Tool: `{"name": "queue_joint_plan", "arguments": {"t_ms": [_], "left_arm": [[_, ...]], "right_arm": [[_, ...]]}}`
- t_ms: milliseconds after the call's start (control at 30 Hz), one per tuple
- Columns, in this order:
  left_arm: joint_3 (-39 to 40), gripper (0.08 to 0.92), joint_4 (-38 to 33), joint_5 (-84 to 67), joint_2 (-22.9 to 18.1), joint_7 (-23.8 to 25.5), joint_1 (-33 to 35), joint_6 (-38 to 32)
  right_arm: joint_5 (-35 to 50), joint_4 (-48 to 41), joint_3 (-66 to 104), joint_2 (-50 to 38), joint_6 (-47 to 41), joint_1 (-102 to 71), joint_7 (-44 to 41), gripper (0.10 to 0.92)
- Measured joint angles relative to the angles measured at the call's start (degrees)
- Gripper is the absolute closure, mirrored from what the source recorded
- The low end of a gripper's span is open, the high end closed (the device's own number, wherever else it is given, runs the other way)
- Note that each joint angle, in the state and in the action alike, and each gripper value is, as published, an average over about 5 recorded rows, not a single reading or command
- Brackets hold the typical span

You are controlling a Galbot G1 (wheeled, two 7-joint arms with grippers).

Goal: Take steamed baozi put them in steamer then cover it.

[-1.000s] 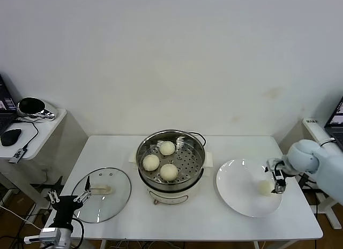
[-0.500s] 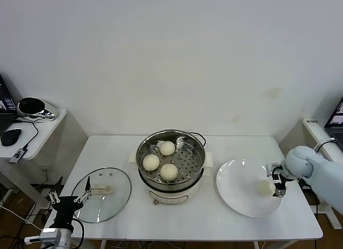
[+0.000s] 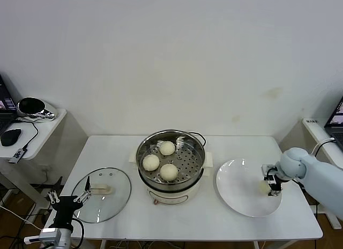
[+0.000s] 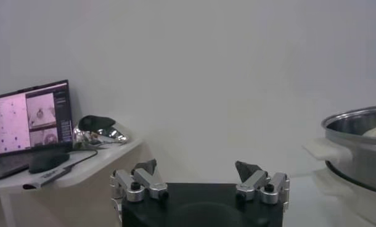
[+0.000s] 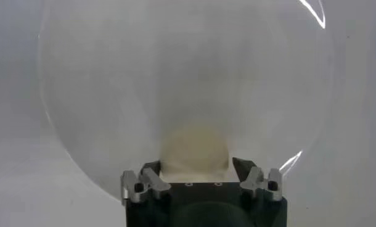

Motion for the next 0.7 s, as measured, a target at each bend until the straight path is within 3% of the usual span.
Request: {"name": "queue_joint_plan", "arguments": {"t_ms": [367,700], "left_arm": [[0.60,0.177,0.29,-0.02,0.07,-0.03,-0.71,-0.01],[1.20,0.177,0.68,-0.12,0.30,-0.06,-1.49,0.05]], "right_arm": [[4.77,3.30,-5.67,-2.23,-1.07,8.63,-2.01,0.433],[17.29,8.23,-20.58,-0.24,-4.31,31.91,-2.08,0.422]]}}
